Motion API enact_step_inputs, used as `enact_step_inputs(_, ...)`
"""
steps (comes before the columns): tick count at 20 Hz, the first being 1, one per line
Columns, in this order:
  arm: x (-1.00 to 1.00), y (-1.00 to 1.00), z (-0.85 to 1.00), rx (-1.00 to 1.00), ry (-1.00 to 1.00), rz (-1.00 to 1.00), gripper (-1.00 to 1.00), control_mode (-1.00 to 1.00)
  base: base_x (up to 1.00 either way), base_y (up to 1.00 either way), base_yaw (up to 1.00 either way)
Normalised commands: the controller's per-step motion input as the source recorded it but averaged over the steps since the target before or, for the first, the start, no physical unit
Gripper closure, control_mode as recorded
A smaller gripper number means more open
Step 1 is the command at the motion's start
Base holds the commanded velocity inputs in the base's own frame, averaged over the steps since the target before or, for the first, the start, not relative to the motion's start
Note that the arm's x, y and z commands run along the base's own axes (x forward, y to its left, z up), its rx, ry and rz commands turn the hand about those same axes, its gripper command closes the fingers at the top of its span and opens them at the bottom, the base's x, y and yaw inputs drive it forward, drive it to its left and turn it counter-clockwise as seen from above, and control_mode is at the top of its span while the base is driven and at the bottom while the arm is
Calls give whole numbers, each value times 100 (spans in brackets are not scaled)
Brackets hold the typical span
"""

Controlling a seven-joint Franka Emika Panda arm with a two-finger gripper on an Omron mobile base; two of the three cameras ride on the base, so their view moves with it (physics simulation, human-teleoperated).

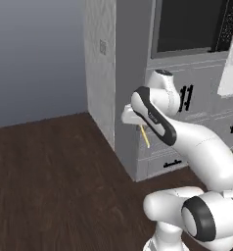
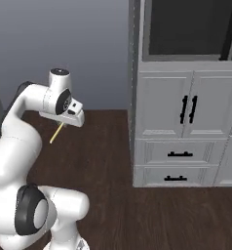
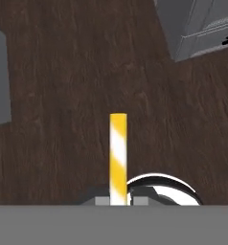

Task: Take a straw from the drawer in front and place it inside the glass cup on the dining counter.

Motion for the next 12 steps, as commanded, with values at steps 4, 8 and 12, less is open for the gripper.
enact_step_inputs(4, 0, 0, 0, 0, 0, 0, 100, 100, 65, 70, 60)
enact_step_inputs(8, 0, 0, 0, 0, 0, 0, 100, 100, 100, 25, 39)
enact_step_inputs(12, 0, 0, 0, 0, 0, 0, 100, 100, 100, 0, 21)
